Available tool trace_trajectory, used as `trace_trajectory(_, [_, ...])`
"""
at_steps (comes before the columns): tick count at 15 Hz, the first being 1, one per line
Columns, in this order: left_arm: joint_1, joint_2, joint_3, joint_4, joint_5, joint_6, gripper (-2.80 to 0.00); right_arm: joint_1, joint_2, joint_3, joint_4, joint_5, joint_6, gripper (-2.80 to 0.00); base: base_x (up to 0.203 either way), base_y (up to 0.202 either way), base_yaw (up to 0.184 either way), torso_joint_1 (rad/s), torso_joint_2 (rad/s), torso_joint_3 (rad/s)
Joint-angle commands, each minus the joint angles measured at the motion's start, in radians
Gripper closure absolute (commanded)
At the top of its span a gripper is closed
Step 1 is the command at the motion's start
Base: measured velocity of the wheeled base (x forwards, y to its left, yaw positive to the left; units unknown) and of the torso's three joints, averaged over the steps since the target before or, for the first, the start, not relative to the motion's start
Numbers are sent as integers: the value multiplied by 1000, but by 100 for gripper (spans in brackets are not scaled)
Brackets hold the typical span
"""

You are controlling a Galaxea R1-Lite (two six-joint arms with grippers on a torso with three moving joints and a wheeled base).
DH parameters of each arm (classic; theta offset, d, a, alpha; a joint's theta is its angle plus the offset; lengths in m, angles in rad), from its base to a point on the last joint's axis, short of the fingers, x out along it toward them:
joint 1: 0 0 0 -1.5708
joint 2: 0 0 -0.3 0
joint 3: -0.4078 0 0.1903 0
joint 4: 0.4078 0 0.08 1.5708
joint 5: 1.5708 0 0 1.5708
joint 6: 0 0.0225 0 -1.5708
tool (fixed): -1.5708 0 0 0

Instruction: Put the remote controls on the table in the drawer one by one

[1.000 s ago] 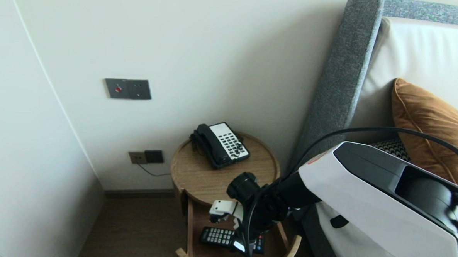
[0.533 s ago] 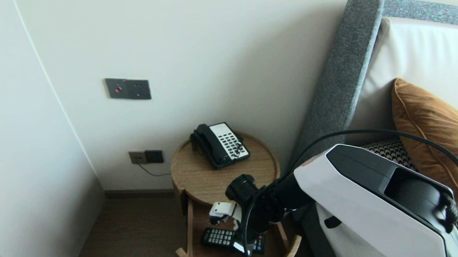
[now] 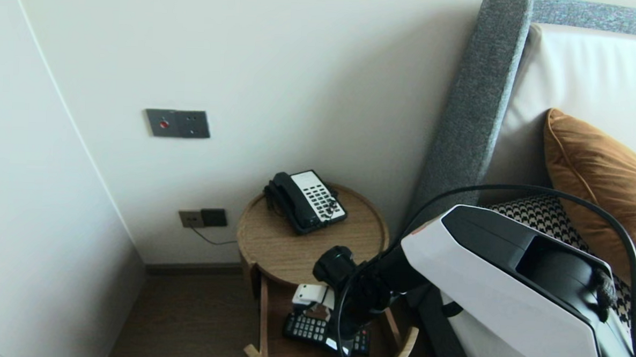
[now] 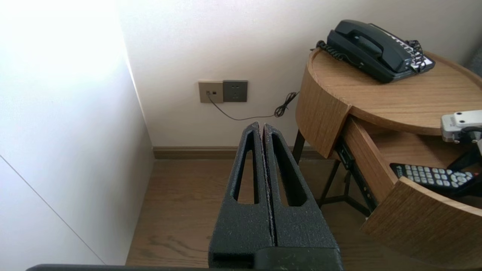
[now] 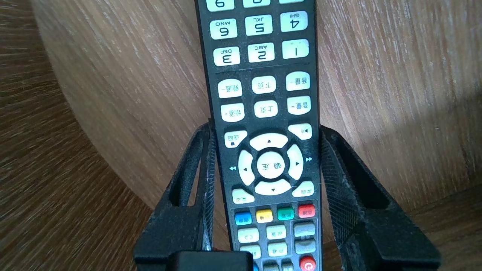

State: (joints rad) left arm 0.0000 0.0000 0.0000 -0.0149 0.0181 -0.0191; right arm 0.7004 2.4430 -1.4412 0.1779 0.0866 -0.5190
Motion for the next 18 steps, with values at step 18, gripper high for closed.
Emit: trace_trajectory(18, [0, -2, 0, 0, 0, -2, 0, 16, -10, 19, 11, -84, -44, 0, 0, 0, 0, 0, 0, 0])
